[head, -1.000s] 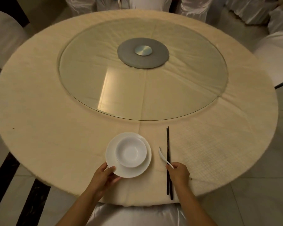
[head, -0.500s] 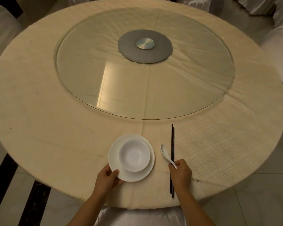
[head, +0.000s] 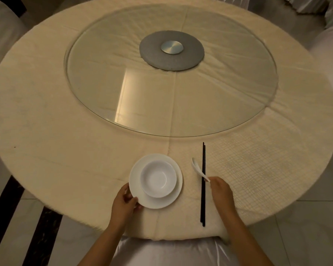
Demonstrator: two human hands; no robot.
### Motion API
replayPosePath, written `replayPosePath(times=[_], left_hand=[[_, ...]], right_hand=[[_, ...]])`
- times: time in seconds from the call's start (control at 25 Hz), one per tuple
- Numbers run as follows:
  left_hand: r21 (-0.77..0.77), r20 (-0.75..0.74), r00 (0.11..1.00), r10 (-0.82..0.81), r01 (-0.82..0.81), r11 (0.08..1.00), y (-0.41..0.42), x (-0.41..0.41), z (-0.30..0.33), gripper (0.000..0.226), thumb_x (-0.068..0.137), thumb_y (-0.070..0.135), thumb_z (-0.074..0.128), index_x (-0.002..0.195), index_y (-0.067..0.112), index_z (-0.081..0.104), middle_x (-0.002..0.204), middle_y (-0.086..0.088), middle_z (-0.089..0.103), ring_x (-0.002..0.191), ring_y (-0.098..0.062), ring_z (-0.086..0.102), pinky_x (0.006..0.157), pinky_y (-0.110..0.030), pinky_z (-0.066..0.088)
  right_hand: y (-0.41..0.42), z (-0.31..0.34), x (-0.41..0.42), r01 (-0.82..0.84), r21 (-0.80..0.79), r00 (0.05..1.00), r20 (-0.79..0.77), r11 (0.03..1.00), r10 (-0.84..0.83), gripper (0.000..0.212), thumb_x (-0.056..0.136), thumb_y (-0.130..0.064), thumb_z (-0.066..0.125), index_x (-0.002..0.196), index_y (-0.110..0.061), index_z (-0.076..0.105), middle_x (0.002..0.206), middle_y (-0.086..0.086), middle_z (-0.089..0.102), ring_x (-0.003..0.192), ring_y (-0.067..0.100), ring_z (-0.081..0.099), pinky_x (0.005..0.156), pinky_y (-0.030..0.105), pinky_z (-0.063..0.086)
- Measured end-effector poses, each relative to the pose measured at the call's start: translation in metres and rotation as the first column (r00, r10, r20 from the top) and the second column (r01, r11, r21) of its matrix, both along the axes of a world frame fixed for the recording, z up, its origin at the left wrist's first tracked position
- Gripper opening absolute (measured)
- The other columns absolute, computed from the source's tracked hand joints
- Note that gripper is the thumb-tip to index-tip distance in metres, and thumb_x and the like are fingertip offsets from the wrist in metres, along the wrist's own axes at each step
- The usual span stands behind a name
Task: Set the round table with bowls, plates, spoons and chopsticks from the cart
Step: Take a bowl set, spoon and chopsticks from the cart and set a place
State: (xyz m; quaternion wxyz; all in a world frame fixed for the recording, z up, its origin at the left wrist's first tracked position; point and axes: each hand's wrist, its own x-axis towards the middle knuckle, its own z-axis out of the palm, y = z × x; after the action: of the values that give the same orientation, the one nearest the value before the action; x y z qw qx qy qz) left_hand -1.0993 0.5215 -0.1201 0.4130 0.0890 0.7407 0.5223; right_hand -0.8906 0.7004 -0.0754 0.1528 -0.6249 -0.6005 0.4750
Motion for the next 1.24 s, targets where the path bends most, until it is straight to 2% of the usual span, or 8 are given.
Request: replayPosePath(times=[0.16,0.48,0.6,0.76,0.92,1.04,1.12,1.24], left_hand=[[0.015,0.037,0.999,0.016,-0.016,1.0,-0.002,-0.001,0.002,0.056,0.083,-0.007,0.055,0.123,0.033,0.053,0.095,-0.007,0.068,0.087,-0.025,0.065,0.064,-0.026,0.059],[0.031,0.094,0.995,0.038,-0.042,0.999,-0.003,-0.005,0.004,0.058,0.082,-0.008,0.058,0.13,0.023,0.052,0.088,-0.008,0.065,0.083,-0.024,0.062,0.067,-0.028,0.06],[0.016,0.079,0.996,0.03,-0.031,0.999,-0.004,-0.006,0.003,0.058,0.081,-0.008,0.059,0.13,0.024,0.052,0.087,-0.008,0.063,0.082,-0.023,0.062,0.063,-0.024,0.059],[-0.021,0.003,1.0,-0.031,0.031,0.999,-0.004,-0.008,0.002,0.057,0.081,-0.004,0.061,0.129,0.025,0.054,0.09,-0.01,0.068,0.079,-0.02,0.063,0.075,-0.038,0.058],[-0.053,-0.07,0.994,-0.081,0.077,0.996,-0.004,-0.016,0.003,0.045,0.083,0.005,0.061,0.123,0.026,0.06,0.085,0.002,0.071,0.074,-0.011,0.066,0.064,-0.027,0.056],[-0.118,-0.093,0.995,-0.046,0.035,0.992,0.006,-0.03,0.004,0.048,0.086,0.008,0.061,0.132,0.014,0.051,0.106,-0.015,0.066,0.093,-0.029,0.066,0.078,-0.043,0.057],[-0.132,-0.087,0.994,-0.07,0.058,0.99,0.016,-0.038,0.005,0.051,0.086,0.006,0.059,0.135,0.015,0.047,0.107,-0.017,0.062,0.094,-0.031,0.064,0.077,-0.042,0.057],[-0.12,-0.09,0.984,-0.156,0.145,0.982,0.021,-0.042,0.009,0.053,0.084,-0.001,0.054,0.133,0.02,0.051,0.099,-0.013,0.068,0.087,-0.026,0.065,0.068,-0.034,0.057]], right_hand=[[0.007,0.027,-0.019,-0.297,-0.034,0.939,-0.193,0.954,0.285,0.021,0.087,-0.007,0.058,0.093,-0.025,0.068,0.087,-0.017,0.068,0.079,-0.008,0.062,0.064,0.007,0.047],[0.01,0.012,-0.064,-0.385,-0.144,0.921,-0.129,0.912,0.368,0.014,0.078,-0.01,0.069,0.084,-0.022,0.072,0.092,-0.008,0.067,0.097,0.011,0.061,0.09,0.028,0.047],[0.009,0.003,-0.069,-0.348,-0.122,0.937,-0.065,0.929,0.343,0.014,0.077,-0.011,0.071,0.089,-0.017,0.07,0.094,-0.003,0.066,0.096,0.014,0.061,0.081,0.022,0.046],[0.006,-0.004,-0.073,-0.355,-0.003,0.93,0.099,0.935,0.353,0.025,0.076,-0.016,0.072,0.098,-0.015,0.06,0.094,-0.002,0.059,0.084,0.01,0.055,0.06,0.01,0.037],[0.004,-0.005,-0.073,-0.435,0.054,0.892,0.165,0.899,0.421,0.042,0.078,-0.026,0.071,0.115,-0.015,0.053,0.102,-0.001,0.054,0.088,0.012,0.053,0.066,0.016,0.039],[0.002,-0.006,-0.052,-0.227,0.205,0.961,0.206,0.952,0.185,0.037,0.089,-0.023,0.059,0.123,-0.009,0.053,0.118,0.009,0.055,0.098,0.02,0.058,0.076,0.024,0.043],[-0.001,-0.01,-0.029,-0.079,0.274,0.956,0.293,0.959,-0.005,0.033,0.091,-0.021,0.056,0.119,-0.003,0.055,0.118,0.016,0.055,0.095,0.025,0.058,0.074,0.027,0.045],[-0.008,-0.021,-0.012,-0.134,0.155,0.906,0.418,0.979,0.058,0.028,0.088,-0.025,0.061,0.1,0.001,0.058,0.101,0.017,0.061,0.086,0.026,0.06,0.068,0.03,0.045]])
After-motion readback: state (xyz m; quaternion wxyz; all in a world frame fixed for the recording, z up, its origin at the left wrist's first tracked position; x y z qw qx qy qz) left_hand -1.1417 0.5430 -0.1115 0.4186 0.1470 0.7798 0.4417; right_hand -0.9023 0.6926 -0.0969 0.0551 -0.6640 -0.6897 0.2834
